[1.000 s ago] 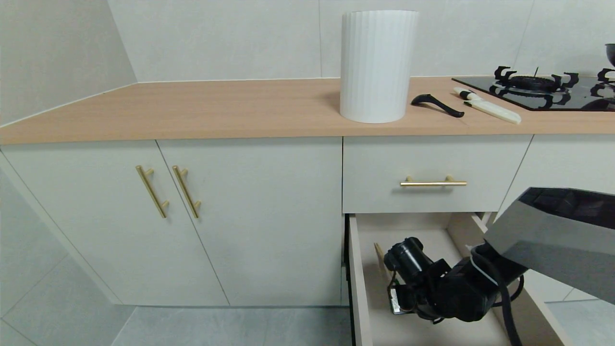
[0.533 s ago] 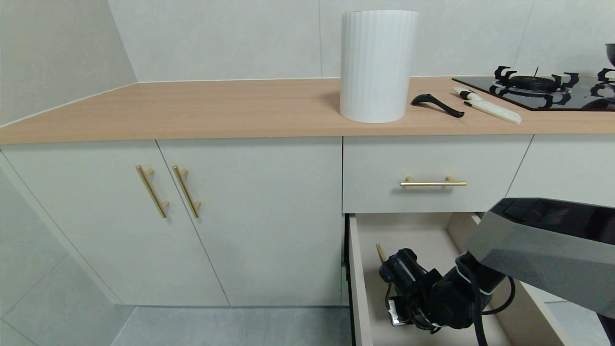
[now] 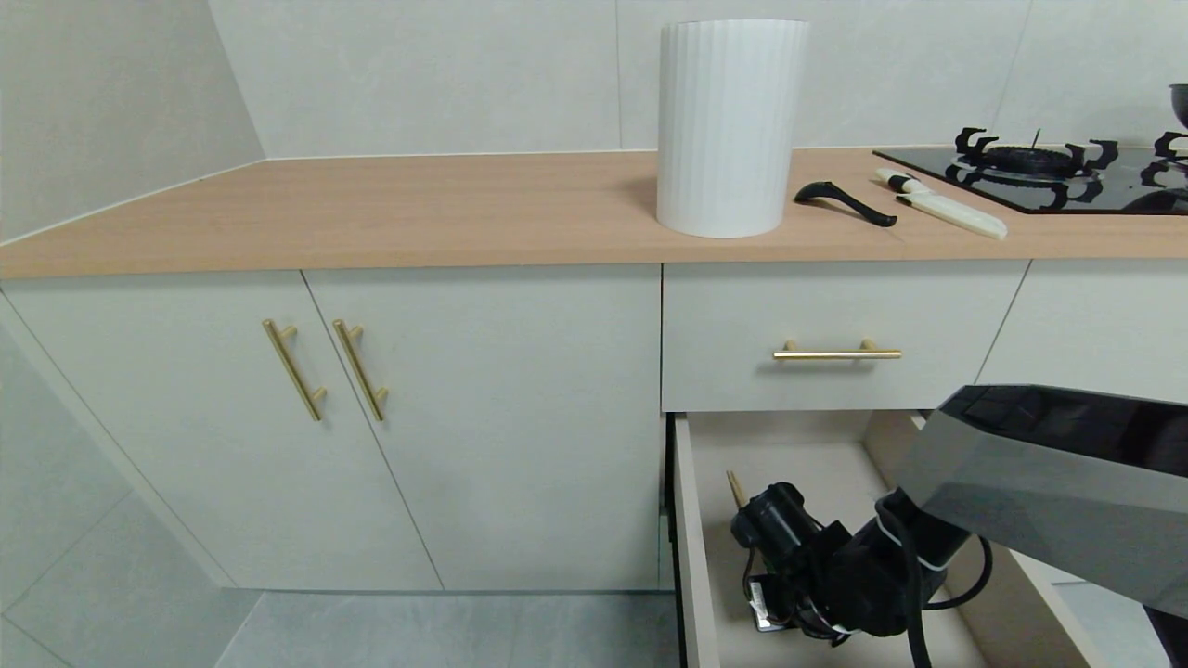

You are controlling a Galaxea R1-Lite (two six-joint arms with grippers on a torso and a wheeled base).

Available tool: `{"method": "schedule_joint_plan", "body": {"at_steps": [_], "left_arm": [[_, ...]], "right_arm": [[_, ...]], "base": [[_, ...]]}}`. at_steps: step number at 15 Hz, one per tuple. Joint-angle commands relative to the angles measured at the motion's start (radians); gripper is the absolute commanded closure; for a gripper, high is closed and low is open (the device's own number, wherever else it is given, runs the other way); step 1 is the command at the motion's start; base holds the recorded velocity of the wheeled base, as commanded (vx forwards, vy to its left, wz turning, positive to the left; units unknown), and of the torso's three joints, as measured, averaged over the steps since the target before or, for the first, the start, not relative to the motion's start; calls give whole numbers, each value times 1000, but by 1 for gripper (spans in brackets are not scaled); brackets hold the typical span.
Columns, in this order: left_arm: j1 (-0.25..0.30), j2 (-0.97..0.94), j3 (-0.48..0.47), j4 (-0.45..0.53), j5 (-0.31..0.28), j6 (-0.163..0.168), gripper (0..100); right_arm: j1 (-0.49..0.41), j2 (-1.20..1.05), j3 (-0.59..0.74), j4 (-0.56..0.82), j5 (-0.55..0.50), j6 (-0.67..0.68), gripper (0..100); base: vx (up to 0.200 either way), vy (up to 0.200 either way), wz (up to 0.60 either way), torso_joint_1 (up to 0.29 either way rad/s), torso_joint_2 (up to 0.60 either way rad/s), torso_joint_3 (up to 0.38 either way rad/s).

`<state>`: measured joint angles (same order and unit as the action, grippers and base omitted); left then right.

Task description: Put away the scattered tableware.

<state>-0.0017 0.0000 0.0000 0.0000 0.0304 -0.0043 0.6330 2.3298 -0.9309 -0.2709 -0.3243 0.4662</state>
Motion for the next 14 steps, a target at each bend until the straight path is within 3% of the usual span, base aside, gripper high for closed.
{"method": "schedule_joint_plan", "body": {"at_steps": [1, 2, 11, 14], "left_arm": [[0, 0, 0, 0, 0, 0, 0], [0, 0, 0, 0, 0, 0, 0], [0, 0, 0, 0, 0, 0, 0], [0, 0, 0, 0, 0, 0, 0]], "right_arm": [[1, 0, 0, -1, -4, 0, 100], [2, 0, 0, -1, -6, 0, 0], [5, -79, 15, 4, -12, 0, 0], [-3, -224, 56, 2, -90, -11, 0]], "base": [[0, 0, 0, 0, 0, 0], [0, 0, 0, 0, 0, 0], [0, 0, 0, 0, 0, 0], [0, 0, 0, 0, 0, 0]]}}
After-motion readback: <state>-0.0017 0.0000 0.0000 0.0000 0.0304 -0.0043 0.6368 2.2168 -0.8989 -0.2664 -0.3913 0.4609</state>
